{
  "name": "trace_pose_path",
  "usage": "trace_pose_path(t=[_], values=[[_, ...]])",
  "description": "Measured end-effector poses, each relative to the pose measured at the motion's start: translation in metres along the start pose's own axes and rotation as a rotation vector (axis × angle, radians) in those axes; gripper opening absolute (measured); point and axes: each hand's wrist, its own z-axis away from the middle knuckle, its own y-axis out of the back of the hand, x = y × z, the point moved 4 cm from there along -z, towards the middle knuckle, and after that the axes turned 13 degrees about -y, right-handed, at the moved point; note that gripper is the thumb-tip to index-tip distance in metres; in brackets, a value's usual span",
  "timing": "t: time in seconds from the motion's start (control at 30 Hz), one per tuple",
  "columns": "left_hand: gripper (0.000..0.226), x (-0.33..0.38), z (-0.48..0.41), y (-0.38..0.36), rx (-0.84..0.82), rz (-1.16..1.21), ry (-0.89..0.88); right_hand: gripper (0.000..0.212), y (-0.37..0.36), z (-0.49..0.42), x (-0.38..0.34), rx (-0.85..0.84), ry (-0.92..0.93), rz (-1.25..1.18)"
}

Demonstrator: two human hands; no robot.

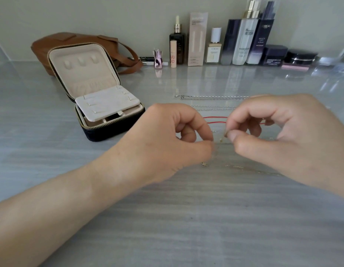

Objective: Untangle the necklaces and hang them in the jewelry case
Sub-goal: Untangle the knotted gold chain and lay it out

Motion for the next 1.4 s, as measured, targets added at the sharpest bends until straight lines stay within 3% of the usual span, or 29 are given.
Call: trace_pose_path(t=[0.1, 0.43, 0.67, 0.93, 1.1, 1.2, 1.3, 1.4], values=[[0.014, 0.005, 0.001, -0.002, 0.007, 0.013, -0.022, 0.018, -0.002, 0.000, 0.000, -0.028, 0.007, 0.006], [0.011, 0.005, 0.000, -0.004, 0.005, -0.032, -0.026, 0.018, -0.006, 0.001, -0.003, -0.026, 0.020, 0.109], [0.005, 0.003, -0.001, -0.003, 0.013, 0.023, 0.000, 0.008, -0.006, -0.003, 0.002, -0.155, -0.072, -0.133], [0.006, 0.000, -0.001, -0.002, -0.026, 0.184, 0.117, 0.025, -0.009, -0.005, 0.010, -0.227, -0.176, -0.383], [0.012, 0.008, 0.000, 0.001, -0.016, -0.059, -0.061, 0.031, -0.014, -0.004, 0.012, -0.319, -0.258, -0.454], [0.009, 0.012, 0.001, 0.003, 0.022, -0.067, -0.087, 0.027, -0.013, -0.005, 0.014, -0.322, -0.303, -0.509], [0.007, 0.006, -0.001, 0.004, 0.067, 0.044, -0.003, 0.018, -0.012, -0.007, 0.014, -0.303, -0.332, -0.544], [0.009, -0.001, -0.002, 0.004, 0.066, 0.202, 0.122, 0.015, -0.007, -0.008, 0.016, -0.160, -0.298, -0.486]])
